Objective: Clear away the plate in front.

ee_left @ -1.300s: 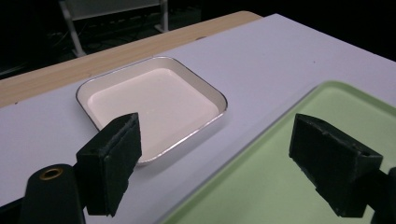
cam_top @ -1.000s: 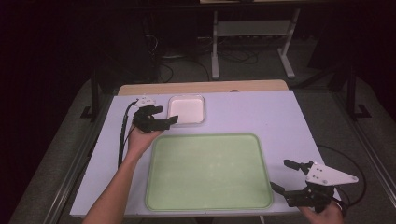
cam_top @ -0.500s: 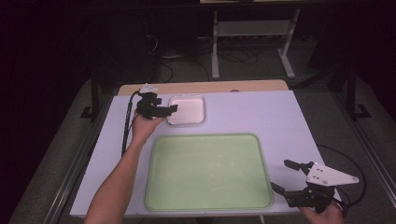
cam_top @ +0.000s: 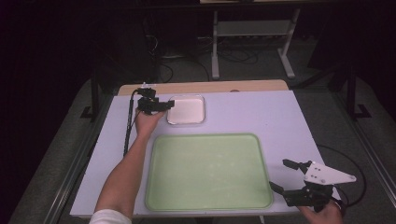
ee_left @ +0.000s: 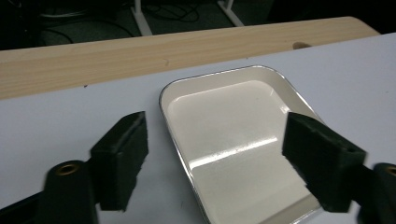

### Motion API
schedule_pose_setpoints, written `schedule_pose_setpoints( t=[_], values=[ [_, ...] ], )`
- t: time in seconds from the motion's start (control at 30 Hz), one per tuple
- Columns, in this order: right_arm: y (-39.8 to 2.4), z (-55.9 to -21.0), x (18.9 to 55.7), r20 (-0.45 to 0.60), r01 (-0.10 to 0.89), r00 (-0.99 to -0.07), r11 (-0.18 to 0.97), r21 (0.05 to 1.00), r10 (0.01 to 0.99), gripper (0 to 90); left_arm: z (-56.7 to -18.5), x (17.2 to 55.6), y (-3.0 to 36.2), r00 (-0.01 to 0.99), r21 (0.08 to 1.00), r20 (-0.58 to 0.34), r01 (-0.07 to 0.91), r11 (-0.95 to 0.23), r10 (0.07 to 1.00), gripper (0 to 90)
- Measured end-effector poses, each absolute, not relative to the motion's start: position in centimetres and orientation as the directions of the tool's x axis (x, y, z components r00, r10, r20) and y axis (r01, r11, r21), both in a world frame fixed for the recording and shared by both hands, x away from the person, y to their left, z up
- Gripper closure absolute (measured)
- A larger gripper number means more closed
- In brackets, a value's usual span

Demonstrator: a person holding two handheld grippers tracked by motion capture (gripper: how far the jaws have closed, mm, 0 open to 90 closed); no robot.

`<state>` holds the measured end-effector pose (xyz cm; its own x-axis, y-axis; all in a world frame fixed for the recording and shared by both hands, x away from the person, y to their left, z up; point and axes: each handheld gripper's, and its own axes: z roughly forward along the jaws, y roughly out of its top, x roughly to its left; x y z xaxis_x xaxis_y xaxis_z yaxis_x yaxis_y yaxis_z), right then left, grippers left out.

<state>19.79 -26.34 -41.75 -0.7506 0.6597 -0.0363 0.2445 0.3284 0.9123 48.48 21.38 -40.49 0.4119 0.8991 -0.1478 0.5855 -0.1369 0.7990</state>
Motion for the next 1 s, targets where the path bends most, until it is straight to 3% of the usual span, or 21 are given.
schedule_pose_setpoints(
  t=[0.03, 0.13, 0.63, 0.87, 0.9, 1.0],
  values=[
    [-26.3, -41.7, 19.8, -0.04, 0.242, -0.752, 0.332, 0.912, 0.658, 14.3, -40.8, 48.6, 21.2, 0.412, 0.795, -0.154, 0.592, -0.135, 0.898, 26.9],
    [-26.3, -41.8, 19.7, -0.041, 0.24, -0.752, 0.332, 0.912, 0.657, 14.3, -41.6, 49.1, 21.1, 0.389, 0.769, -0.179, 0.629, -0.118, 0.904, 38.7],
    [-26.6, -41.8, 19.5, -0.03, 0.244, -0.749, 0.318, 0.916, 0.662, 15.0, -44.2, 50.4, 21.9, 0.291, 0.672, -0.283, 0.74, -0.027, 0.914, 49.9],
    [-26.5, -41.6, 19.4, -0.039, 0.233, -0.75, 0.319, 0.919, 0.66, 15.6, -44.3, 50.6, 21.6, 0.255, 0.657, -0.295, 0.754, 0.001, 0.921, 63.8],
    [-26.5, -41.6, 19.4, -0.037, 0.233, -0.751, 0.318, 0.919, 0.659, 16.0, -44.2, 50.5, 21.4, 0.226, 0.658, -0.251, 0.753, -0.006, 0.941, 67.3],
    [-26.5, -41.6, 19.4, -0.036, 0.231, -0.755, 0.317, 0.92, 0.655, 17.1, -44.4, 50.6, 21.3, 0.214, 0.651, -0.28, 0.758, 0.022, 0.936, 70.6]
  ],
)
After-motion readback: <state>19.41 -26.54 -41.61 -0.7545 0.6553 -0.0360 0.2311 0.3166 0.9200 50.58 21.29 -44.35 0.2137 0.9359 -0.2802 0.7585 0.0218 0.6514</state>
